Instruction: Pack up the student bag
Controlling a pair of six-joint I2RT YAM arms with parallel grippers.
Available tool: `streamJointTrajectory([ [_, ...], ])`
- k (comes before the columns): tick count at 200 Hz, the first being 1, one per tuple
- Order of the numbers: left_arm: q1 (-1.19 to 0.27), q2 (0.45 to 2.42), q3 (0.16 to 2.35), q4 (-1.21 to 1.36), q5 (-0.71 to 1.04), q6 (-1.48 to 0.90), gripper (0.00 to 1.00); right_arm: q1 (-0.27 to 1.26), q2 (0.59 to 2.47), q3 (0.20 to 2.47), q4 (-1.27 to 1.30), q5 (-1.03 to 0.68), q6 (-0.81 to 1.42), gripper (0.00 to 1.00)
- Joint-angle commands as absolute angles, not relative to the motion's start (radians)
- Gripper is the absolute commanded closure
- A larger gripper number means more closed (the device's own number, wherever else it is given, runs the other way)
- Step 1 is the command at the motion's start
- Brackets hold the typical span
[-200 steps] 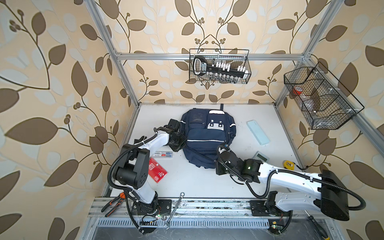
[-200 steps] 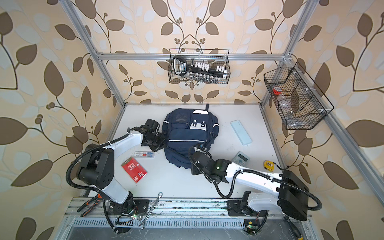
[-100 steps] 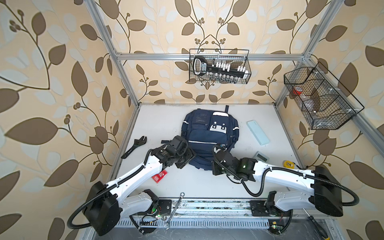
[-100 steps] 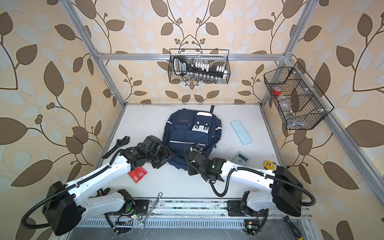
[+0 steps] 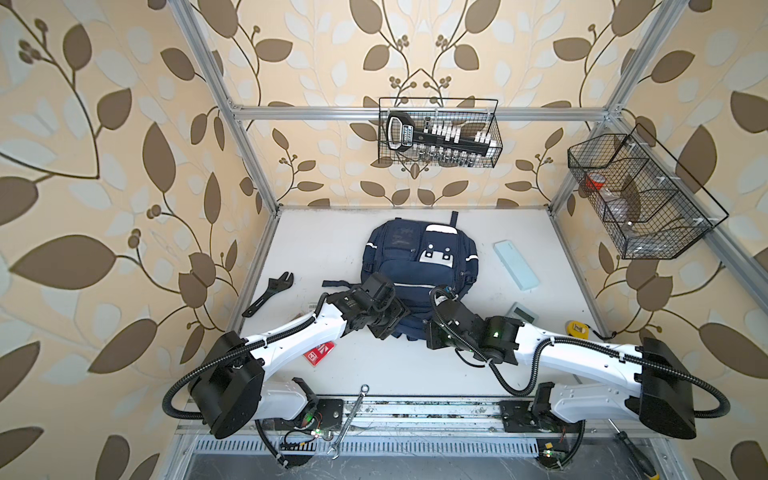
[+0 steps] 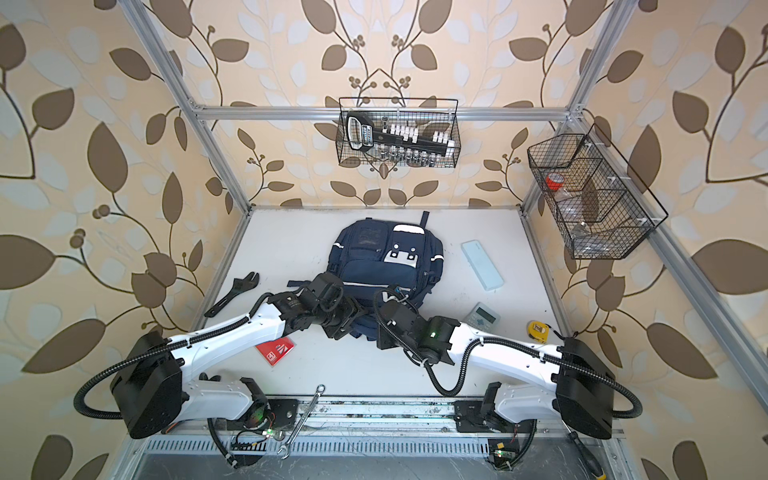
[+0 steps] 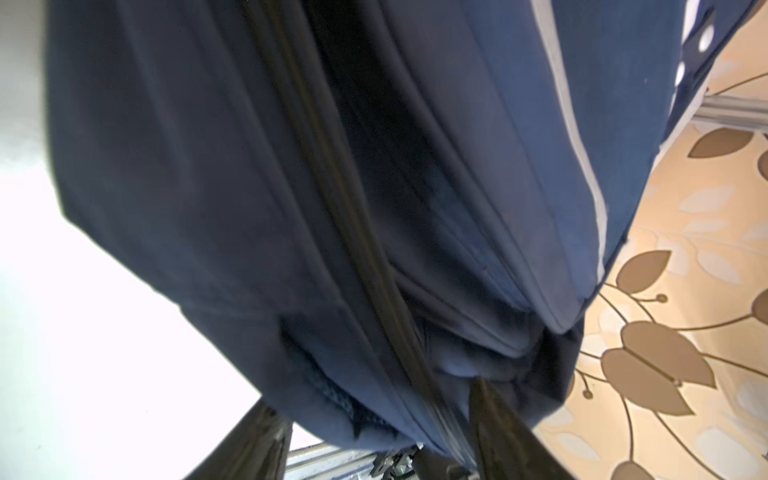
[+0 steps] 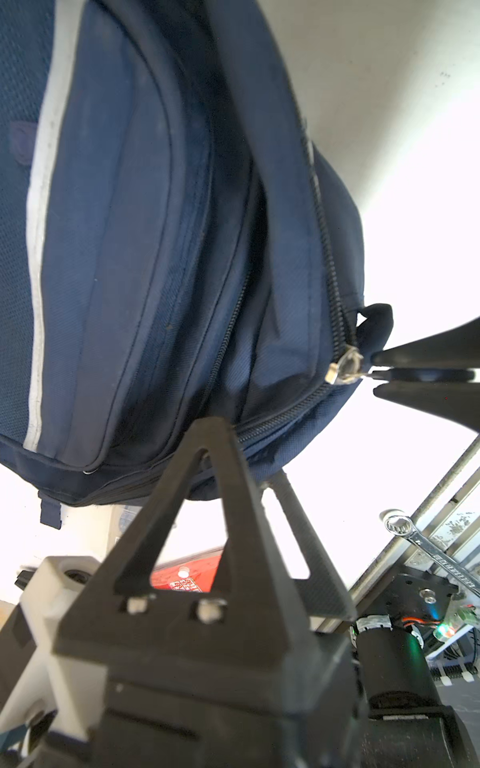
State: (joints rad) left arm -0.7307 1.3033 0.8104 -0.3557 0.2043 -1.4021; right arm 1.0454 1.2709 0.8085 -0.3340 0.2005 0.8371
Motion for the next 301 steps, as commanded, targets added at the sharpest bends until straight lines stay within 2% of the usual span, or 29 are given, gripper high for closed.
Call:
streamJointTrajectory([
  [1,-0.753,1.284,0.861,-0.343,0.162,-1.446,0.36,1.060,1.244,0.800,-0.270,0.172,0.844,1.00],
  [63,-0.756,1.371,0.902,-0.308,0.165,-1.442,0.45,1.085,1.257,0.801,-0.263,0.176,0.849,1.00],
  [89,-0.756,1.389,0.922,-0.306,0.172,-1.441,0.54,1.097,1.271,0.815,-0.262,0.181,0.841,1.00],
  [102,-0.757,1.401,0.924,-0.295,0.182,-1.442,0.65,1.104,1.278,0.821,-0.265,0.185,0.839,1.00],
  [116,-0.756,1.412,0.926,-0.297,0.187,-1.443,0.88,1.107,1.282,0.824,-0.273,0.192,0.840,1.00],
  [129,-0.756,1.417,0.930,-0.306,0.189,-1.435,1.00,1.108,1.281,0.822,-0.283,0.197,0.843,1.00],
  [199,-0.729,1.340,0.934,-0.455,0.102,-1.336,1.00,1.065,1.248,0.783,-0.454,0.308,0.831,1.00],
  [259,-0.623,1.226,0.842,-0.498,0.090,-1.261,1.00,0.870,1.203,0.666,-0.446,0.268,0.757,1.00],
  [298,-0.580,1.240,0.856,-0.507,0.126,-1.211,1.00,0.851,1.222,0.689,-0.414,0.222,0.720,1.00],
  [301,-0.581,1.244,0.858,-0.509,0.132,-1.210,0.93,0.852,1.221,0.690,-0.407,0.214,0.718,1.00],
])
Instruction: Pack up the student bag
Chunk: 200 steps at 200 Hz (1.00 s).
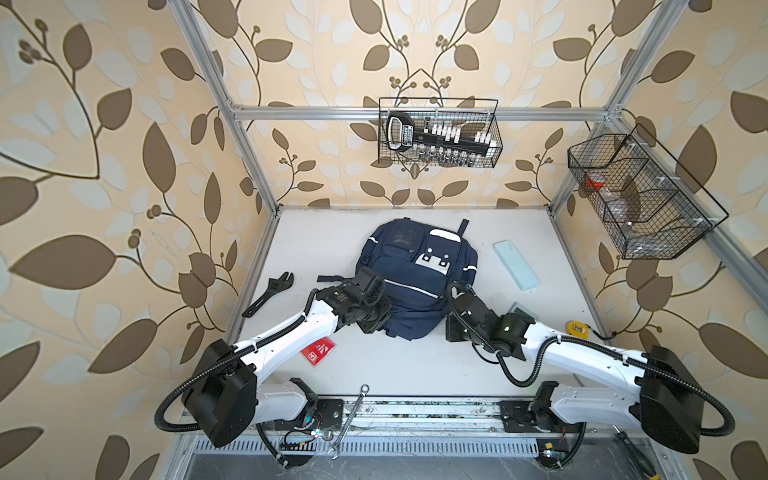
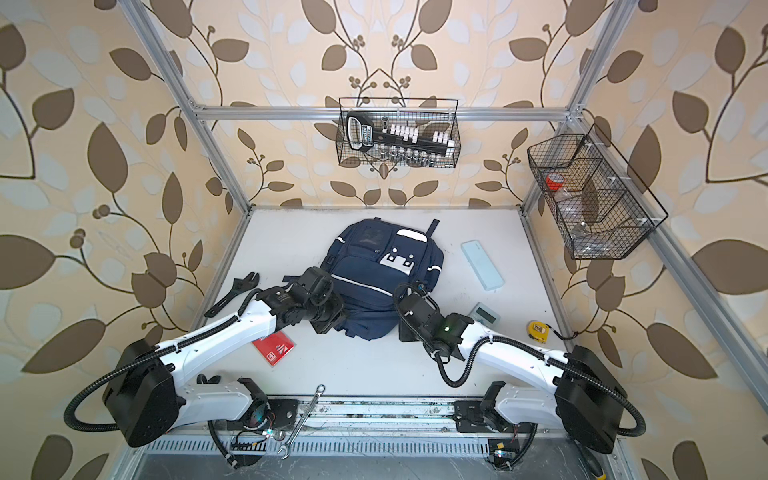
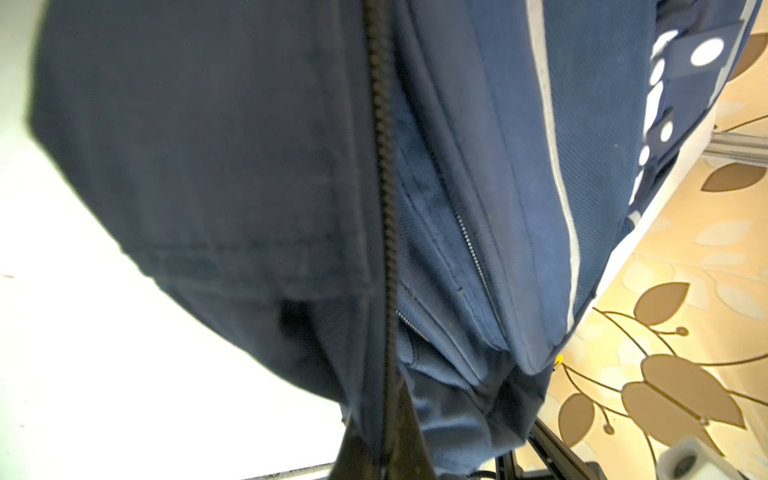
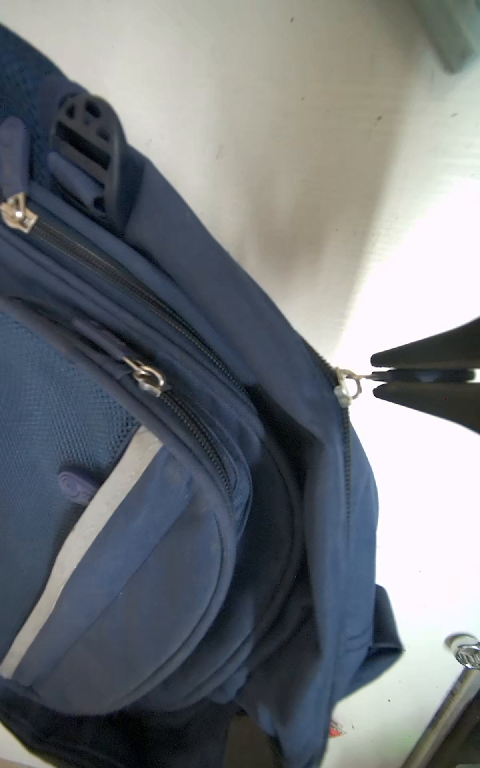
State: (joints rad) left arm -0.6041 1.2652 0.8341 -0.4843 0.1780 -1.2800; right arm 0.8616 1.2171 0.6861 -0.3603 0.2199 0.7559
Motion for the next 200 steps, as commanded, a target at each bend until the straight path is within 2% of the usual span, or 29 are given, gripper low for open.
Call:
streamJointTrajectory([
  [1,-0.582,1.245,0.859,-0.510,0.133,-1.210,0.90,0.851,1.223,0.690,-0.404,0.211,0.718,1.00],
  [15,-0.597,1.250,0.855,-0.505,0.160,-1.223,0.59,0.856,1.220,0.696,-0.379,0.179,0.706,1.00],
  [27,-0.631,1.240,0.852,-0.505,0.155,-1.240,0.44,0.858,1.218,0.707,-0.376,0.167,0.700,1.00],
  [47,-0.697,1.226,0.857,-0.505,0.159,-1.281,0.33,0.858,1.215,0.730,-0.381,0.154,0.686,1.00],
  [73,-0.721,1.223,0.857,-0.478,0.169,-1.333,0.29,0.858,1.215,0.749,-0.390,0.147,0.672,1.00],
  [108,-0.721,1.286,0.881,-0.405,0.222,-1.393,0.31,0.867,1.218,0.749,-0.390,0.140,0.662,1.00],
  [156,-0.715,1.368,0.946,-0.393,0.198,-1.406,0.35,0.878,1.206,0.749,-0.397,0.142,0.645,1.00],
  [172,-0.708,1.390,0.962,-0.393,0.196,-1.400,0.44,0.878,1.208,0.757,-0.411,0.149,0.641,1.00],
  [193,-0.687,1.405,0.969,-0.402,0.199,-1.387,0.66,0.870,1.225,0.795,-0.463,0.172,0.638,1.00],
  [200,-0.678,1.405,0.967,-0.408,0.201,-1.380,0.77,0.865,1.226,0.813,-0.486,0.178,0.634,1.00],
])
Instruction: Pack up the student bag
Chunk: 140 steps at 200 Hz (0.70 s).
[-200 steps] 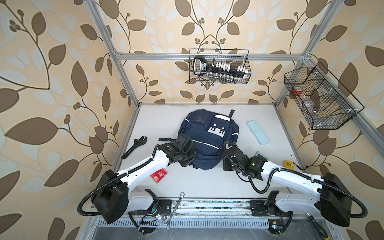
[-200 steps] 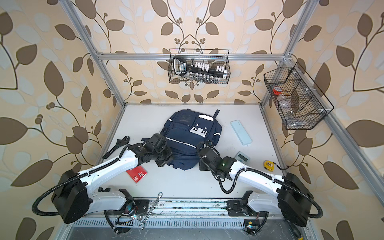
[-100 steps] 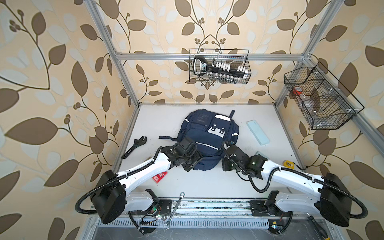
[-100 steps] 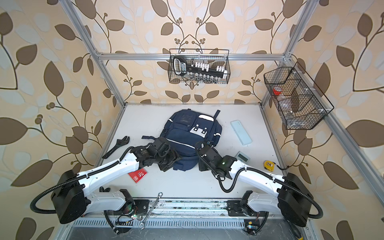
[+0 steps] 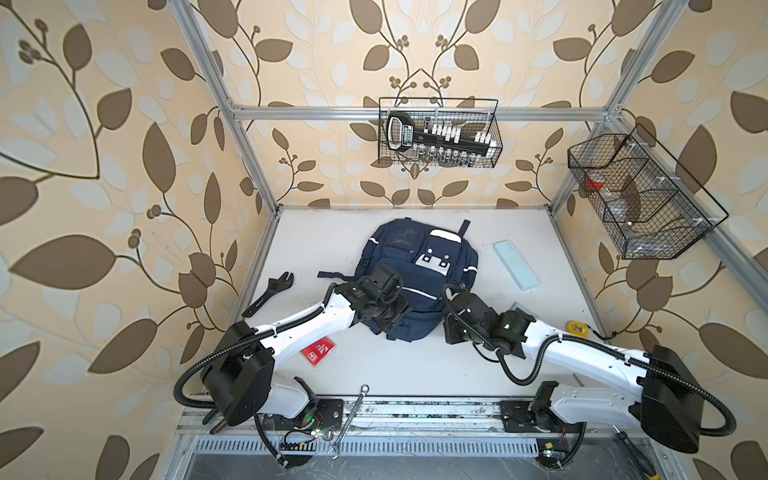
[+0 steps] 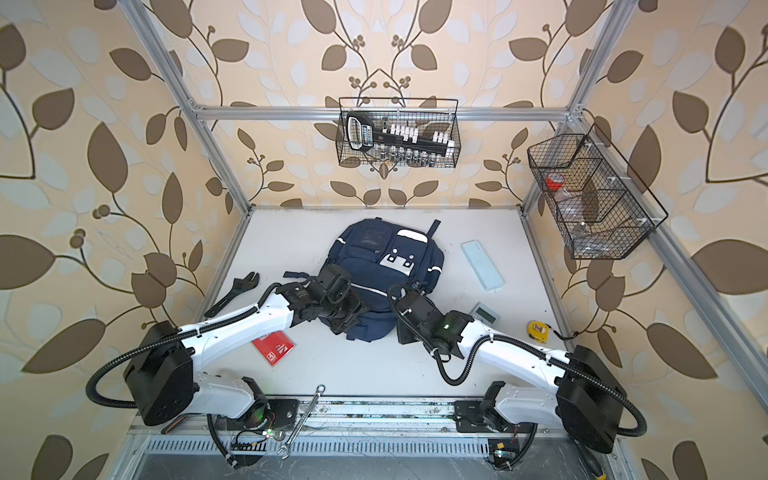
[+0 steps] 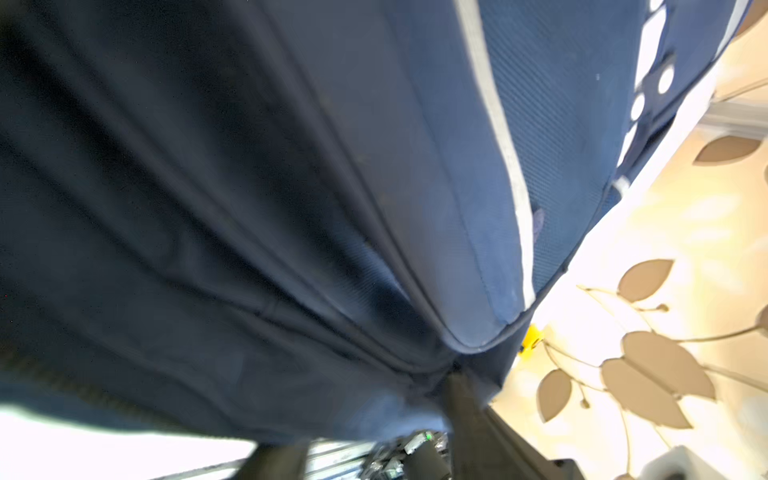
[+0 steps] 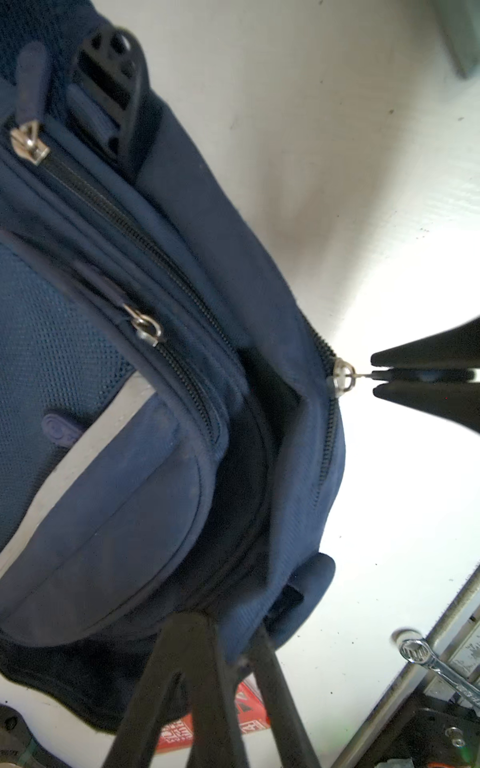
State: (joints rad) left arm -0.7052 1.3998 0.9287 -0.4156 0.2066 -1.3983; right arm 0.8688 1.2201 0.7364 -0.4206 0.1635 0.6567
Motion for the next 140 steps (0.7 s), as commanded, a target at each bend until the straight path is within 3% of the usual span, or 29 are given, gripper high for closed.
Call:
streamJointTrajectory([
  [1,-0.677,1.405,0.967,-0.409,0.201,-1.380,0.79,0.864,1.227,0.815,-0.489,0.178,0.634,1.00],
  [17,-0.658,1.405,0.968,-0.434,0.205,-1.361,1.00,0.851,1.230,0.843,-0.524,0.201,0.621,1.00],
  [106,-0.623,1.339,0.956,-0.477,0.189,-1.333,1.00,0.539,1.270,0.799,-0.488,0.116,0.488,1.00],
  [140,-0.624,1.336,0.939,-0.462,0.200,-1.330,1.00,0.486,1.315,0.779,-0.423,0.090,0.481,1.00],
])
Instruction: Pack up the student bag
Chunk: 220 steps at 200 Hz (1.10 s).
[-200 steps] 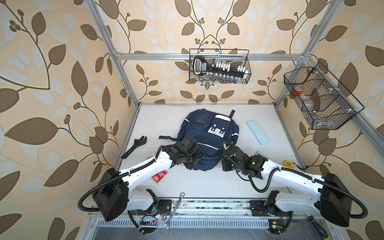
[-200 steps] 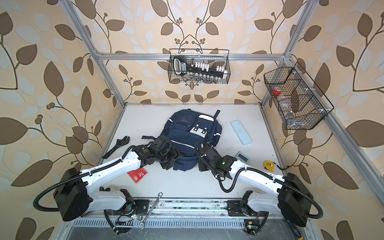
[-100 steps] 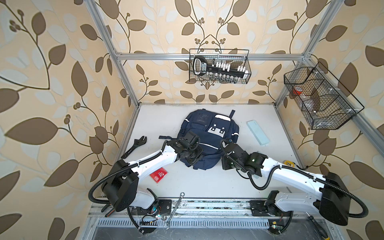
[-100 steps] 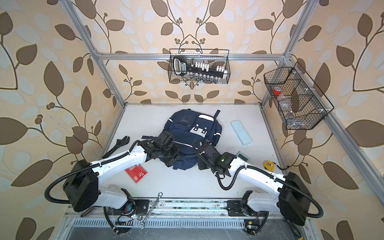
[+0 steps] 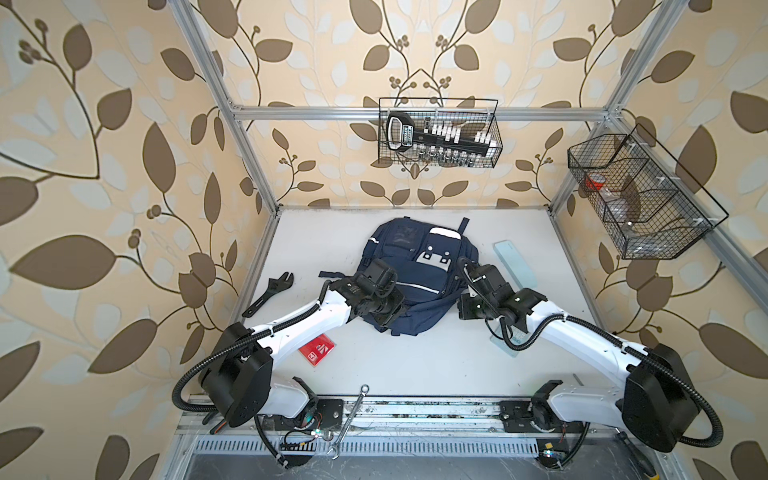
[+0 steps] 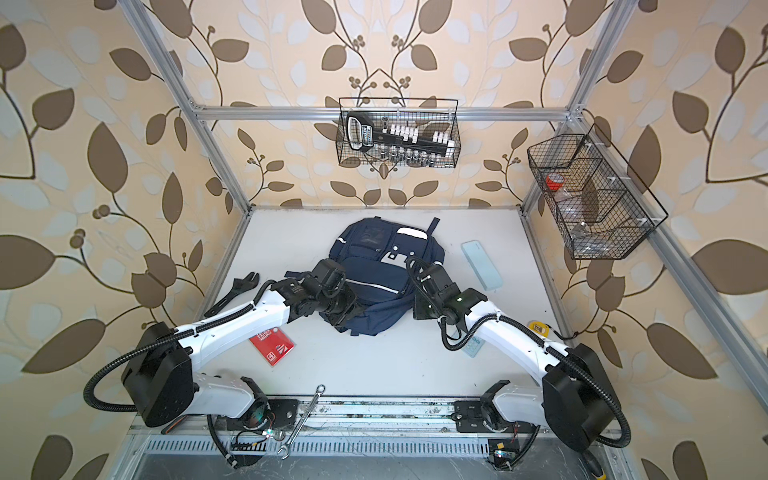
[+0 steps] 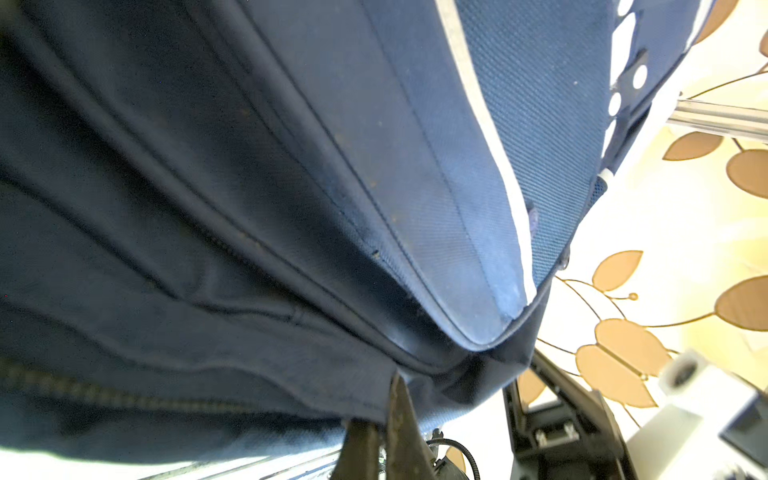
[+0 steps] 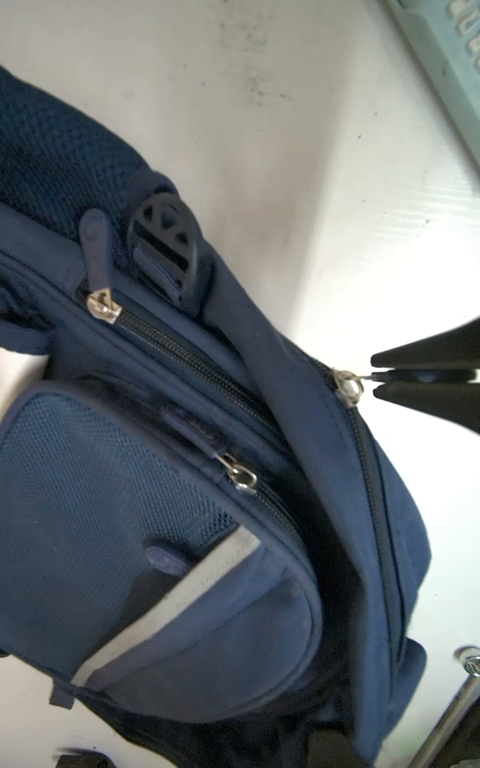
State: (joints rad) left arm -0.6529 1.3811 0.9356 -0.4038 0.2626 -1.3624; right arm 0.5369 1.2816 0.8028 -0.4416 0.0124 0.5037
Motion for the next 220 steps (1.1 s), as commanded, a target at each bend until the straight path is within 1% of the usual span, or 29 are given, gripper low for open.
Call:
streamJointTrajectory([
  [1,-0.624,1.337,0.938,-0.462,0.200,-1.331,1.00,0.485,1.316,0.779,-0.422,0.090,0.481,1.00],
  [37,-0.623,1.338,0.922,-0.441,0.207,-1.333,1.00,0.472,1.382,0.777,-0.368,0.086,0.495,1.00],
  [88,-0.624,1.356,0.907,-0.398,0.232,-1.335,1.00,0.472,1.397,0.773,-0.356,0.047,0.503,1.00],
  [94,-0.625,1.361,0.909,-0.393,0.236,-1.334,1.00,0.471,1.377,0.773,-0.372,0.051,0.507,0.89],
  [97,-0.625,1.363,0.909,-0.390,0.237,-1.333,1.00,0.472,1.363,0.772,-0.378,0.055,0.510,0.81],
  [102,-0.624,1.369,0.911,-0.387,0.240,-1.332,1.00,0.474,1.334,0.769,-0.391,0.061,0.515,0.70],
  [108,-0.626,1.375,0.913,-0.381,0.246,-1.329,1.00,0.474,1.293,0.767,-0.411,0.071,0.521,0.60],
  [113,-0.628,1.381,0.913,-0.377,0.249,-1.327,1.00,0.474,1.253,0.767,-0.429,0.078,0.527,0.54],
  [120,-0.633,1.389,0.916,-0.370,0.247,-1.323,1.00,0.474,1.197,0.770,-0.458,0.095,0.532,0.49],
  [138,-0.652,1.417,0.932,-0.362,0.242,-1.311,1.00,0.473,1.065,0.796,-0.555,0.175,0.556,0.43],
  [153,-0.665,1.434,0.936,-0.328,0.259,-1.313,1.00,0.474,0.996,0.818,-0.625,0.216,0.576,0.41],
  [178,-0.700,1.466,0.914,-0.218,0.275,-1.310,1.00,0.475,0.931,0.809,-0.669,0.166,0.627,0.40],
  [189,-0.721,1.473,0.930,-0.219,0.278,-1.292,1.00,0.478,0.910,0.790,-0.666,0.137,0.660,0.40],
  [198,-0.733,1.476,0.956,-0.258,0.277,-1.264,0.85,0.487,0.891,0.775,-0.653,0.125,0.683,0.39],
  [205,-0.737,1.469,0.974,-0.303,0.265,-1.239,0.70,0.498,0.881,0.768,-0.646,0.125,0.700,0.39],
  [210,-0.738,1.457,0.982,-0.341,0.251,-1.225,0.62,0.505,0.876,0.767,-0.647,0.129,0.712,0.39],
  [215,-0.738,1.449,0.986,-0.373,0.236,-1.214,0.56,0.512,0.874,0.769,-0.647,0.126,0.719,0.38],
  [220,-0.737,1.404,0.986,-0.402,0.216,-1.204,0.52,0.519,0.875,0.774,-0.647,0.118,0.723,0.38],
])
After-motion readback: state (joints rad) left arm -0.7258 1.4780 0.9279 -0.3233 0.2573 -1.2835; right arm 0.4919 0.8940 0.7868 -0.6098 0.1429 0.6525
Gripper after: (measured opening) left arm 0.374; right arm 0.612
